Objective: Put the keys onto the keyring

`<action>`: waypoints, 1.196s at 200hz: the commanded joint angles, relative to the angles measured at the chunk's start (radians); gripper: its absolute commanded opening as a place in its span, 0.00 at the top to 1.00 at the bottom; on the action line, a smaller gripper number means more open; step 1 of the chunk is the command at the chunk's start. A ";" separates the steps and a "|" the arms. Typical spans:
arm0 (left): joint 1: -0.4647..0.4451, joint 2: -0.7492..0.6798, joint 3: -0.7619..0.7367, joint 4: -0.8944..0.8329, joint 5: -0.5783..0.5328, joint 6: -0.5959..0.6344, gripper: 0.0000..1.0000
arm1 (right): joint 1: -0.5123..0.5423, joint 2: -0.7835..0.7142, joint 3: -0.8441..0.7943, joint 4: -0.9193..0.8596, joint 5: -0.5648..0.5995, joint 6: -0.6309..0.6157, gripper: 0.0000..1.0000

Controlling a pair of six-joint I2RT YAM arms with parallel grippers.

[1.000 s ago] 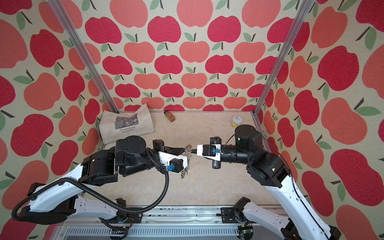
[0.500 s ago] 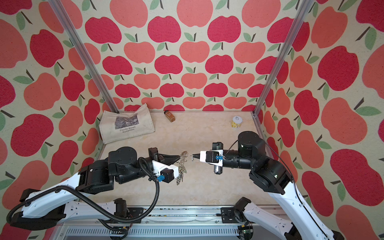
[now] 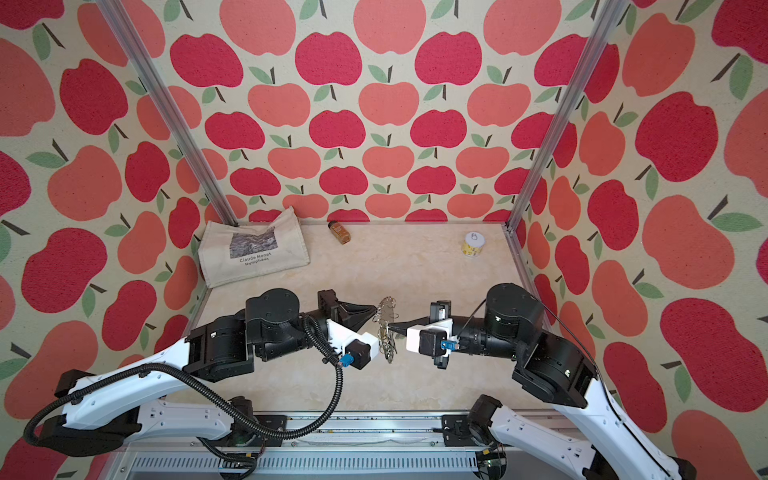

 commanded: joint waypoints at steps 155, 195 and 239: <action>-0.017 -0.044 0.018 0.071 0.036 0.020 1.00 | 0.010 0.023 -0.029 -0.020 0.170 -0.066 1.00; -0.016 -0.046 0.015 0.071 0.038 0.015 1.00 | 0.010 0.020 -0.020 -0.010 0.148 -0.062 1.00; -0.017 -0.043 0.021 0.063 0.044 0.014 1.00 | 0.010 0.023 -0.020 0.002 0.131 -0.055 1.00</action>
